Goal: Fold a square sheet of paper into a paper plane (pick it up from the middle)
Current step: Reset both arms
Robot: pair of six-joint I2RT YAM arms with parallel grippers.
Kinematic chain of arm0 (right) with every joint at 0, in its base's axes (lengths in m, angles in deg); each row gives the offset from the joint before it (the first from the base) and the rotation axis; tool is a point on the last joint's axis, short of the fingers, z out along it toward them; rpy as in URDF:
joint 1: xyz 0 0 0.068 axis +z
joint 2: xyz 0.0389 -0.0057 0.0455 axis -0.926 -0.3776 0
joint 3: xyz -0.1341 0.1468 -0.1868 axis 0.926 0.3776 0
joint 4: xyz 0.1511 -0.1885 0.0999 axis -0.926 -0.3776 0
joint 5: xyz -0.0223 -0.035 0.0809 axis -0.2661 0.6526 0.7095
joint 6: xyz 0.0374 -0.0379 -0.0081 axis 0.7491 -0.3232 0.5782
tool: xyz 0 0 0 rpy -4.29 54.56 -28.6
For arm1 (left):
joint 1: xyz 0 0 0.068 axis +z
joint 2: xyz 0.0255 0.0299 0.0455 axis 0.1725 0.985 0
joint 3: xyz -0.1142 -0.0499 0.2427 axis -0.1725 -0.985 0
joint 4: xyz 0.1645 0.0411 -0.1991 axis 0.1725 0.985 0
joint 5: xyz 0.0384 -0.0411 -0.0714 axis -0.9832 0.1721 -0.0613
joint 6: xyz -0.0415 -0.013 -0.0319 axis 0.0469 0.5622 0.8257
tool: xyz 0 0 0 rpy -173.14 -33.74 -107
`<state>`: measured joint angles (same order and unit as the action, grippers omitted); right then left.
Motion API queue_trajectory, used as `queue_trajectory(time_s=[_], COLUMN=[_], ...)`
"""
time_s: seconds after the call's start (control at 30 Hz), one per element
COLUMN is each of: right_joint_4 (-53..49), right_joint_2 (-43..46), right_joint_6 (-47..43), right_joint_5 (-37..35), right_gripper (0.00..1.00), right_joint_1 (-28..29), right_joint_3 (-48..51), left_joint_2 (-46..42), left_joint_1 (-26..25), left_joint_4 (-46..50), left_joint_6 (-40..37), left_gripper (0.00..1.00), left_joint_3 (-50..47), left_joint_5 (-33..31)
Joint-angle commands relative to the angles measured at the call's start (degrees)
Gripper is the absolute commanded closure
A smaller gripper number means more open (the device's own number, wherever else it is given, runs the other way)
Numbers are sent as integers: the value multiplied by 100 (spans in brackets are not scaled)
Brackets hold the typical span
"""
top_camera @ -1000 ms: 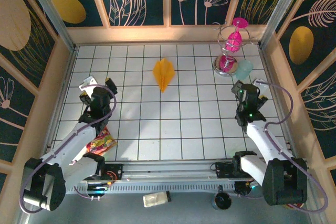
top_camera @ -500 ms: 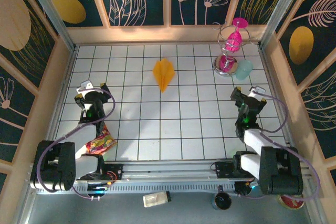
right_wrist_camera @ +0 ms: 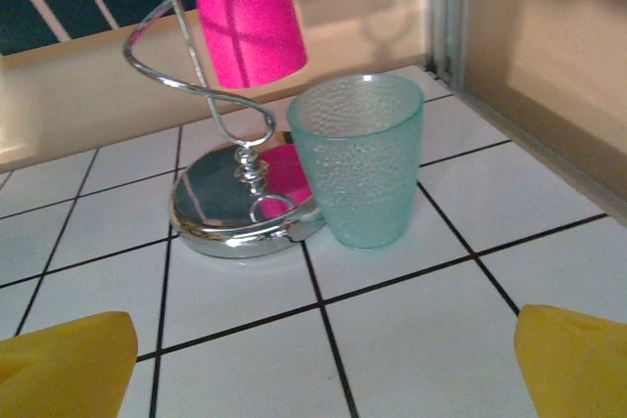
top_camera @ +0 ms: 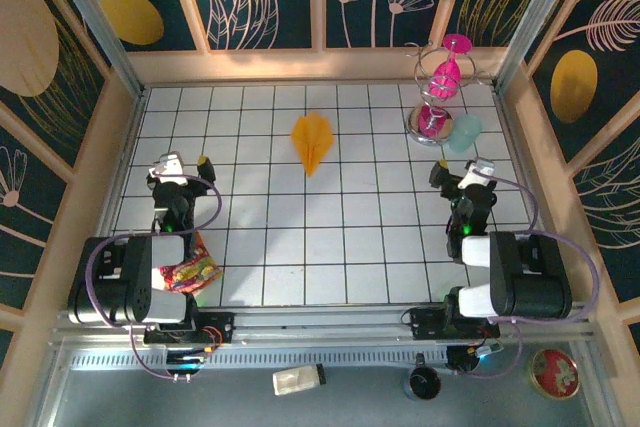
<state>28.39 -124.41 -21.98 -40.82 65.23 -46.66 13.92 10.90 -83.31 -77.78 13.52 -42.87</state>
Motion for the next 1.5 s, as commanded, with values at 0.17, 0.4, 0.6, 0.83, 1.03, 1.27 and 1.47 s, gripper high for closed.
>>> queue_trajectory(time_s=[0.17, 0.4, 0.6, 0.83, 1.03, 1.27, 1.47], right_joint_4=[1169, 1234, 1252, 1249, 1245, 1233, 1234], right_joint_2=[-704, -993, -1001, -1000, -1001, -999, -999], right_joint_6=[-183, -354, -350, -348, -350, -348, -350], right_joint_5=[477, 396, 394, 404, 404, 403, 402], right_gripper=[1, 1, 1, 1, 1, 1, 1], right_joint_1=[-31, 123, 127, 119, 119, 125, 126], right_joint_3=[-29, -110, -113, -118, -123, -122, -121], left_joint_2=[524, 707, 740, 710, 744, 749, 754], left_joint_1=[70, 68, 61, 61, 62, 61, 61], left_joint_4=[-1076, -1630, -1447, -1665, -1382, -1363, -1316], left_joint_6=[-189, -155, -182, -284, -393, -388, -392], left_gripper=[1, 1, 1, 1, 1, 1, 1], left_joint_3=[-99, -323, -199, -340, -171, -156, -132], left_joint_5=[491, 412, 289, 592, 914, 916, 904])
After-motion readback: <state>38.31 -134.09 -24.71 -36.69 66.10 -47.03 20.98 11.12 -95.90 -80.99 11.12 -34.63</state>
